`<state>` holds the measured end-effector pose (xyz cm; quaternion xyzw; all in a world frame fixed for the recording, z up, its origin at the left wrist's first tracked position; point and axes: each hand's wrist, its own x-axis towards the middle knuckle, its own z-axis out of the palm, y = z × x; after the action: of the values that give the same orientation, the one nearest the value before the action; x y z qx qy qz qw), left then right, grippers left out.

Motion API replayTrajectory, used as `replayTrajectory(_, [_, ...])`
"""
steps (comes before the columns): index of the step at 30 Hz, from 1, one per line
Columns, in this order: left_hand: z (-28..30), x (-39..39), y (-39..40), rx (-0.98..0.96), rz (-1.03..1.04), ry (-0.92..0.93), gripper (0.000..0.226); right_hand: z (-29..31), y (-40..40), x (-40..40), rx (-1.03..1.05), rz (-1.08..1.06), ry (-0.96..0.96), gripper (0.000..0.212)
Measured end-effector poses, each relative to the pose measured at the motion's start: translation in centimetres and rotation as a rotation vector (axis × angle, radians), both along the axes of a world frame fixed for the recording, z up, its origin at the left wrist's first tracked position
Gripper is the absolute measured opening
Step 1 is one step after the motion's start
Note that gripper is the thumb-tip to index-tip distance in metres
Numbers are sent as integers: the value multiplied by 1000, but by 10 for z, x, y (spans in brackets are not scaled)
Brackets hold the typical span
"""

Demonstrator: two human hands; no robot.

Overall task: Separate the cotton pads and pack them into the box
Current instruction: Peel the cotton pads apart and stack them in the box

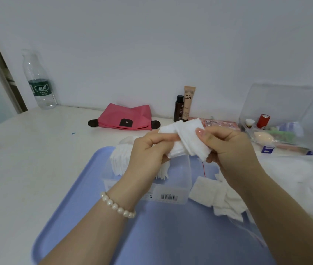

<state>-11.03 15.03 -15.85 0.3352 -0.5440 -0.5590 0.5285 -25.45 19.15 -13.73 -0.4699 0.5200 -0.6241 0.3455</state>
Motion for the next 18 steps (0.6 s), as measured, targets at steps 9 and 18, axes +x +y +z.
replayTrajectory(9, [-1, 1, 0, 49, 3, 80, 16, -9, -4, 1, -227, -169, 280, 17])
replayTrajectory(18, [5, 1, 0, 168, -19, 209, 26, -11, -3, -5, -551, -295, 642, 18])
